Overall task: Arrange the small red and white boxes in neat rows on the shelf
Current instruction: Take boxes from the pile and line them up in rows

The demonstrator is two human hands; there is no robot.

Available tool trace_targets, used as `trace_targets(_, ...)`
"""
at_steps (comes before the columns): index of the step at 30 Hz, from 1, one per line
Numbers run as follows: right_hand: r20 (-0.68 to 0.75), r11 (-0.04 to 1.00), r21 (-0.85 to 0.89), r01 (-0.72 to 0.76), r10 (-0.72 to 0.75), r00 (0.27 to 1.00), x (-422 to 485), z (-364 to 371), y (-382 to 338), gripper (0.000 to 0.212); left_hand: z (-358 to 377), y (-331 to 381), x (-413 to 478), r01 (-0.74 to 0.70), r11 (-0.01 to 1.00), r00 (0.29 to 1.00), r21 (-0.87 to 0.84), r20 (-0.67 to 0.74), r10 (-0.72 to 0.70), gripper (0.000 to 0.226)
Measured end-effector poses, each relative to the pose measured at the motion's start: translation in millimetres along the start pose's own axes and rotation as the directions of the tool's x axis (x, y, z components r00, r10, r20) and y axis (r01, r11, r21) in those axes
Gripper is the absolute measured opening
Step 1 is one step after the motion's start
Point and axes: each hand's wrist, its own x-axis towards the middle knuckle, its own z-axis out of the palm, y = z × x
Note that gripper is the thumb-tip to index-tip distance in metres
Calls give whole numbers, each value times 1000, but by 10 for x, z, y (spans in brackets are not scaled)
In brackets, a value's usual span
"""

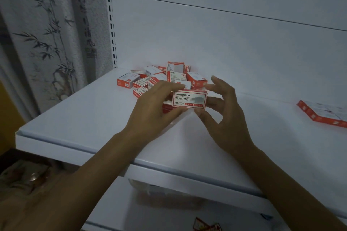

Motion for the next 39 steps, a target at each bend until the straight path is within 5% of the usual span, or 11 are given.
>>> trace_targets(7,78,989,-93,-114,122,989,-32,-12,99,26,35,-27,21,-51,998,996,21,81,49,39)
trace_targets(14,186,954,-170,-248,279,942,-23,-28,167,16,30,-97,11,-108,988,986,106,140,93,32)
trace_targets(19,312,945,-285,-161,251,916,29,-113,102,13,-19,34,-44,-344,859,929,380,269,254,30)
trace_targets(24,387,902,-421,-94,272,881,20,-501,190,13,72,261,-54,-463,819,865,338,376,333,42)
trace_targets(34,109,818,-301,-490,540,835,-306,-1630,705,21,1312,815,491,-284,947,853,146,490,180,44)
trace_targets(37,15,693,-635,-341,453,892,-417,-1847,824,40,1697,967,646,-207,971,849,118,515,118,35)
trace_targets(39,101,661,-731,-166,346,933,-461,-1910,840,39,1917,1063,743,-158,982,849,106,523,80,27)
